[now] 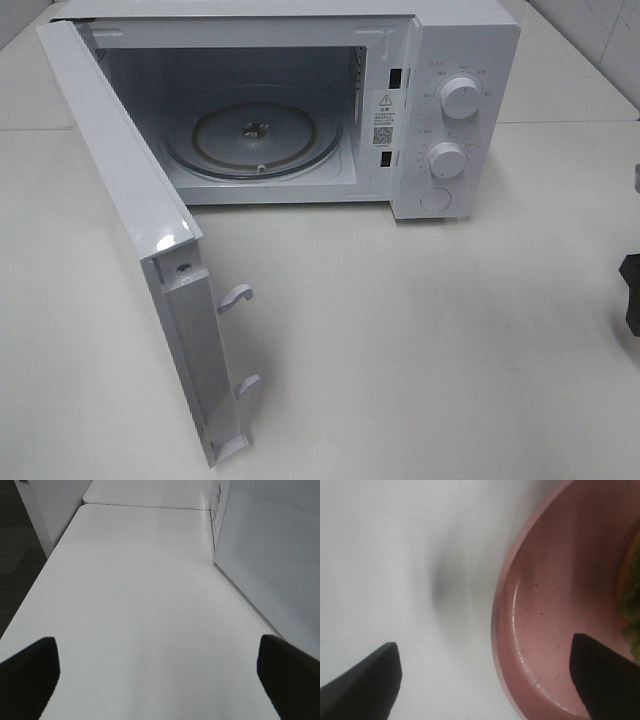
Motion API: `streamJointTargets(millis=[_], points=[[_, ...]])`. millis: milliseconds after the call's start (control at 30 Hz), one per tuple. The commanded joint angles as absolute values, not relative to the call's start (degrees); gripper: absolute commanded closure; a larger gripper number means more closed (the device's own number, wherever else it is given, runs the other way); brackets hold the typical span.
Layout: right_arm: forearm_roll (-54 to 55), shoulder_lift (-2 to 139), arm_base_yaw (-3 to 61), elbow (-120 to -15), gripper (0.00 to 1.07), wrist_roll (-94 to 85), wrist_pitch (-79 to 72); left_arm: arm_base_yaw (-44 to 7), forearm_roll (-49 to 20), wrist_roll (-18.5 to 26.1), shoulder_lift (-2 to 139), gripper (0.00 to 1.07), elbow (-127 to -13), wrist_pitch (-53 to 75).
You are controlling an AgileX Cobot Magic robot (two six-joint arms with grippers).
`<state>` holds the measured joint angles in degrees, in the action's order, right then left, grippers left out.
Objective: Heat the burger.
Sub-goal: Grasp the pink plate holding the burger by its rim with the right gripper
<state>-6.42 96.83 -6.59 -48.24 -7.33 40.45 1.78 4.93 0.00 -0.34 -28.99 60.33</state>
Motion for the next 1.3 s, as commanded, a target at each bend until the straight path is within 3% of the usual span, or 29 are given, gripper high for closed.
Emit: streamJointTargets(millis=[33,100,1033,1067,1167,1233,1267,1300], points=[[-5.27,98.26,-7.68,-48.41,0.29,-10.08,40.11,2.01,5.1,0.0,-1.32,0.01,-28.93,59.99],[-5.39,99.58,-7.96,-48.41,0.34,-10.89,39.59,2.01,5.1,0.0,-1.32,0.01,-28.93,59.99],[-2.35,107.2,-9.22,-48.41,0.36,-10.54,34.55,2.01,5.1,0.0,-1.32,0.01,-28.93,59.99],[-2.35,107.2,-9.22,-48.41,0.42,-10.14,34.49,2.01,5.1,0.0,-1.32,0.01,-28.93,59.99],[-2.35,107.2,-9.22,-48.41,0.47,-10.14,34.49,2.01,5.1,0.0,-1.32,0.01,-28.93,59.99],[-2.35,107.2,-9.22,-48.41,0.76,-10.2,34.49,2.01,5.1,0.0,-1.32,0.01,-28.93,59.99],[-2.35,107.2,-9.22,-48.41,0.76,-10.2,34.49,2.01,5.1,0.0,-1.32,0.01,-28.93,59.99],[-2.35,107.2,-9.22,-48.41,0.86,-10.2,34.49,2.01,5.1,0.0,-1.32,0.01,-28.93,59.99]])
